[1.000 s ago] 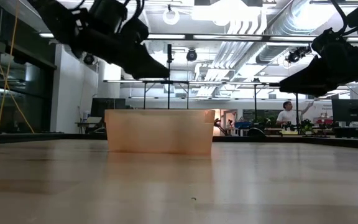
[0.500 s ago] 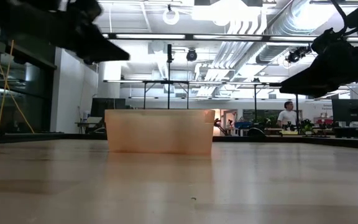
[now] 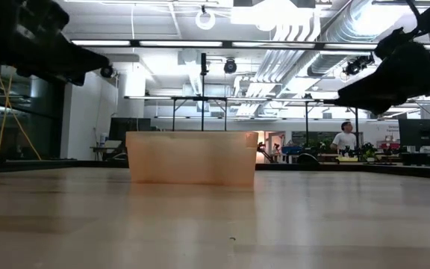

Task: Pick and place pill bottles into a basket
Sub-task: Return to Home Position

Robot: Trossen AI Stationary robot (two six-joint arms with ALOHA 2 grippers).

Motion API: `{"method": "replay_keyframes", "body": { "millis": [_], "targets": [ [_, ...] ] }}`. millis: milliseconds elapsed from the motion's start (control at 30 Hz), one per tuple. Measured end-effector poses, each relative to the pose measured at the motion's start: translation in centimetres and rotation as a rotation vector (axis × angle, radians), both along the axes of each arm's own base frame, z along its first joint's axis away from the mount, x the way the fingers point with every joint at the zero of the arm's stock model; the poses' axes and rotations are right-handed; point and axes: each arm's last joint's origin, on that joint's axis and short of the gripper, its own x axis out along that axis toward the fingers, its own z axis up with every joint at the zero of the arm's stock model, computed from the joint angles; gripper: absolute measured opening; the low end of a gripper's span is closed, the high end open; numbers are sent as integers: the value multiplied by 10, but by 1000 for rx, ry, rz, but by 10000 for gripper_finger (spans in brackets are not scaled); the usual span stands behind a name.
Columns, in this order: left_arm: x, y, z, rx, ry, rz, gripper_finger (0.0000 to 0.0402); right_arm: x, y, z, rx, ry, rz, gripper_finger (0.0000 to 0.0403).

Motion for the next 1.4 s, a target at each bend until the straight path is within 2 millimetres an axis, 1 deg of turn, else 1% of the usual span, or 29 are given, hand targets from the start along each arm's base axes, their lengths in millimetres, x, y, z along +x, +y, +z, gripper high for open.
{"method": "replay_keyframes", "body": {
  "millis": [67, 100, 133, 267, 367, 433, 500, 600, 700, 867, 1000, 1100, 1167, 1267, 1333, 1400],
  "targets": [
    [-4, -1, -7, 8, -18, -6, 38, 1, 2, 1, -17, -6, 77, 247],
    [-7, -1, -10, 8, -29, -5, 29, 1, 2, 2, -29, -6, 88, 247],
    [-8, 0, -14, 8, -36, -3, 22, 1, 2, 2, -33, -7, 80, 247],
    [-14, 0, -20, -7, -20, 0, 23, 0, 1, 4, -50, -23, 48, 247],
    [-17, 0, -20, -18, -29, 6, 46, -1, 3, 6, -37, -49, 111, 247],
    [-18, 0, -18, -6, -51, 1, 55, -1, 4, 6, -30, -59, 160, 247],
    [-19, 0, -17, 2, -61, -12, 47, -2, 5, 8, -14, -76, 186, 247],
    [-19, -1, -17, 11, -63, -27, 21, -3, 6, 8, 2, -79, 189, 247],
    [-19, -1, -18, 6, -57, -54, 21, -5, 6, 8, 1, -89, 189, 247],
    [-19, -2, -17, -53, -61, -68, 45, -8, 5, 12, -10, -127, 183, 247],
    [-19, -3, -19, -65, -49, -114, 20, -10, 5, 15, -15, -164, 169, 247],
    [-19, -3, -19, -58, -47, -124, 21, -10, 6, 14, -8, -154, 210, 247],
    [-19, -3, -19, -54, -49, -108, 32, -10, 7, 14, -9, -153, 223, 245],
    [-19, -3, -19, -25, -49, -103, 47, -10, 6, 17, -49, -175, 206, 223],
    [-19, -3, -18, -13, -51, -99, 41, -10, 6, 19, -76, -195, 199, 191],
    [-19, -3, -18, 4, -50, -100, 25, -10, 6, 20, -88, -201, 196, 150]
  ]
}}
